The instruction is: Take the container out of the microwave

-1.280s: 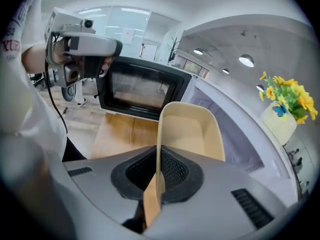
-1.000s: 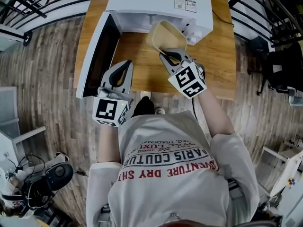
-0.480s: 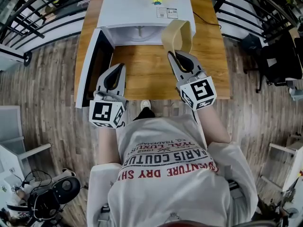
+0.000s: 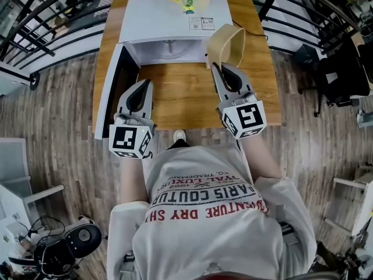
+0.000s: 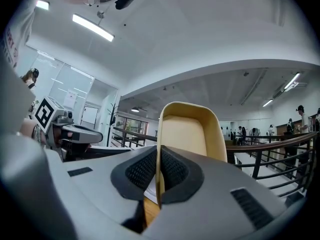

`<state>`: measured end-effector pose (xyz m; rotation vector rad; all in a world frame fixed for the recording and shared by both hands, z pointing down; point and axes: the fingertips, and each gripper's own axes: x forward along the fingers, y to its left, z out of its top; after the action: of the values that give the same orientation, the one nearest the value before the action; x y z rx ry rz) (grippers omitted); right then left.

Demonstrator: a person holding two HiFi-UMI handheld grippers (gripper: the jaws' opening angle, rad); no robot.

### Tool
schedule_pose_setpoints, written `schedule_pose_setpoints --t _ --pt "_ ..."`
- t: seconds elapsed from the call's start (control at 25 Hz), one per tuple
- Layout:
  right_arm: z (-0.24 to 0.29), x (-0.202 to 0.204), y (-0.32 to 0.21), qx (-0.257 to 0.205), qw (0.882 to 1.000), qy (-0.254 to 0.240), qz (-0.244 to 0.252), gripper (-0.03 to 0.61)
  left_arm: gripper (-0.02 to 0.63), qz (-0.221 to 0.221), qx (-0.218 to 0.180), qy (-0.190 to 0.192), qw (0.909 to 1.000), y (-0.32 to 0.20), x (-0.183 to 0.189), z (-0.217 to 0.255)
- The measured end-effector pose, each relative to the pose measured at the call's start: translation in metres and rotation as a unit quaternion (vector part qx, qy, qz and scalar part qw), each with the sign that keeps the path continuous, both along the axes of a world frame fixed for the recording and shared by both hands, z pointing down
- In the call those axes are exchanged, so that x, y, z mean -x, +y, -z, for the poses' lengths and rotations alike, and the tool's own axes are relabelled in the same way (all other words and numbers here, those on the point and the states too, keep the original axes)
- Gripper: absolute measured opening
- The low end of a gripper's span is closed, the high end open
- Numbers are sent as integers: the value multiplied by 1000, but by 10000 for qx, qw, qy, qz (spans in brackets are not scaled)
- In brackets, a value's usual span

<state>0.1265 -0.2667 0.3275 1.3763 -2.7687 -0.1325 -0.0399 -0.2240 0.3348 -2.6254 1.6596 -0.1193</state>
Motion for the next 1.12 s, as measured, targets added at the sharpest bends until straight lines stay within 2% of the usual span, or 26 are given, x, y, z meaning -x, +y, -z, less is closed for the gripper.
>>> schedule_pose_setpoints --t 0.32,0.6,0.8,1.12 --pt "-7 2 -3 -14 9999 119 -21 31 12 16 36 15 10000 -7 2 -3" --pt "-8 31 -7 -18 9998 203 -57 31 12 0 89 60 9999 -15 28 -5" --pt "-7 14 -3 -50 9998 156 -104 31 12 29 92 44 9999 -11 12 -3" --pt "-13 27 -9 -30 9996 158 -241 31 12 29 125 111 9999 -17 28 -8"
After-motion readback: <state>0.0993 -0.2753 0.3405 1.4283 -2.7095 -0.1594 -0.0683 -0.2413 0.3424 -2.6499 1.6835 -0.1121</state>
